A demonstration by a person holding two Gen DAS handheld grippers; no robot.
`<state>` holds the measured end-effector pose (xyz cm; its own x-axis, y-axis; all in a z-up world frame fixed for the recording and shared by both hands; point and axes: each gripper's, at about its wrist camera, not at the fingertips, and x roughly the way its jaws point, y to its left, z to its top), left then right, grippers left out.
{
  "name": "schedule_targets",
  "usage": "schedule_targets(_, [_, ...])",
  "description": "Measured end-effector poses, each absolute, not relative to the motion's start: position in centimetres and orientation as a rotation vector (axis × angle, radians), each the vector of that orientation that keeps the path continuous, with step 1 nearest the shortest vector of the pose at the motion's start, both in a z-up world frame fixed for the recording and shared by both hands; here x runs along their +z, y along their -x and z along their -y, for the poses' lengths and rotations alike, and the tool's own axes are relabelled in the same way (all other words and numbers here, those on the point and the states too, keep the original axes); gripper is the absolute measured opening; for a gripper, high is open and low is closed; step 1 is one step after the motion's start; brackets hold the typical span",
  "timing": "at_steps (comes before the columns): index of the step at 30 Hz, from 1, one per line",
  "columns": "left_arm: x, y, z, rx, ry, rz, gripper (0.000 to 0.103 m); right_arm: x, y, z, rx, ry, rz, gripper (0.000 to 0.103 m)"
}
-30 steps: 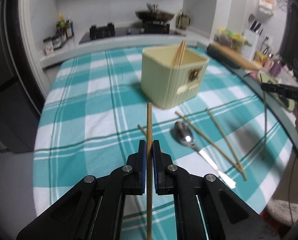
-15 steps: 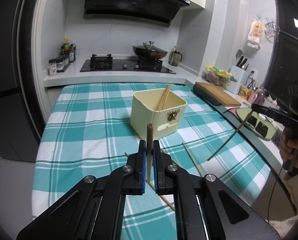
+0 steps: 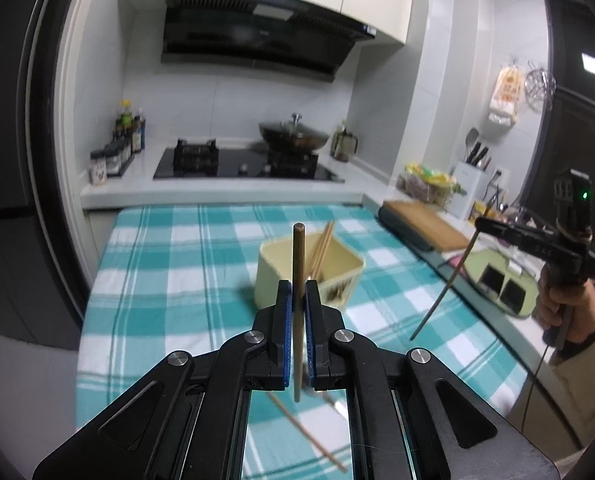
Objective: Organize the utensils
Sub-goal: 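Carry both chopsticks upright into the cream holder and open both grippers, then withdraw both open grippers back toward the remaining utensils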
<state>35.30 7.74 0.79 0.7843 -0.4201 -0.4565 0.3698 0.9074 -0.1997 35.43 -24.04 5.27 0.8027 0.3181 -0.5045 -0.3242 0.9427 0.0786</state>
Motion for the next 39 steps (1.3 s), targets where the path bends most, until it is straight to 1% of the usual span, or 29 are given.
schedule_targets(5, [5.9, -38.9, -6.4, -0.41, 0.151, -0.393, 0.004, 9.4, -38.6, 23.4, 0.327, 0.009, -0.416, 0.006])
schedule_targets(9, [7.2, -43.1, -3.9, -0.381, 0.153, -0.354, 0.004, 11.2, -42.2, 22.4, 0.339, -0.024, -0.345, 0.006])
schedule_targets(13, [5.2, -48.0, -1.1, -0.39, 0.141, -0.458, 0.004, 9.2, -46.6, 20.6, 0.355, -0.035, -0.398, 0.006])
schedule_targets(20, [-1.9, -54.7, 3.4, -0.396, 0.07, -0.746, 0.004, 2.1, -54.0, 17.6, 0.415, -0.07, -0.682, 0.006])
schedule_targets(25, [-5.6, -57.2, 5.3, -0.387, 0.06, -0.846, 0.006, -2.4, -57.0, 16.9, 0.41, -0.119, -0.807, 0.007])
schedule_targets(27, [-6.1, -57.5, 5.6, -0.382, 0.071, -0.87, 0.015, -3.6, -57.4, 17.0, 0.405, -0.151, -0.836, 0.011])
schedule_targets(28, [-6.1, -57.3, 5.4, -0.368, 0.08, -0.872, 0.024, -3.9, -57.5, 17.2, 0.403, -0.16, -0.845, 0.026])
schedule_targets(29, [-5.9, -57.1, 5.0, -0.371, 0.092, -0.87, 0.041, -4.0, -57.5, 17.5, 0.374, -0.163, -0.849, 0.031])
schedule_targets(30, [-5.6, -56.5, 4.5, -0.375, 0.104, -0.862, 0.051, -3.8, -57.2, 18.0, 0.361, -0.174, -0.837, 0.04])
schedule_targets(31, [-5.3, -55.8, 3.9, -0.366, 0.108, -0.849, 0.069, -3.5, -56.7, 18.5, 0.36, -0.185, -0.819, 0.045])
schedule_targets(32, [-5.0, -55.1, 3.5, -0.357, 0.106, -0.837, 0.075, -3.0, -56.0, 19.1, 0.362, -0.196, -0.796, 0.047])
schedule_targets(35, [-5.1, -52.1, 1.4, -0.349, 0.086, -0.839, 0.077, -2.0, -53.9, 20.6, 0.34, -0.168, -0.759, 0.05])
schedule_targets(36, [-5.5, -50.7, 0.5, -0.343, 0.086, -0.848, 0.078, -1.8, -52.8, 21.2, 0.332, -0.148, -0.752, 0.054])
schedule_targets(37, [-6.1, -49.3, -0.5, -0.336, 0.089, -0.856, 0.083, -1.7, -52.0, 21.6, 0.323, -0.127, -0.752, 0.061])
schedule_targets(38, [-6.8, -48.1, -1.4, -0.328, 0.094, -0.86, 0.086, -1.8, -50.9, 22.2, 0.31, -0.098, -0.756, 0.063])
schedule_targets(39, [-7.6, -46.8, -2.5, -0.314, 0.102, -0.863, 0.087, -2.0, -49.7, 22.8, 0.296, -0.069, -0.767, 0.064])
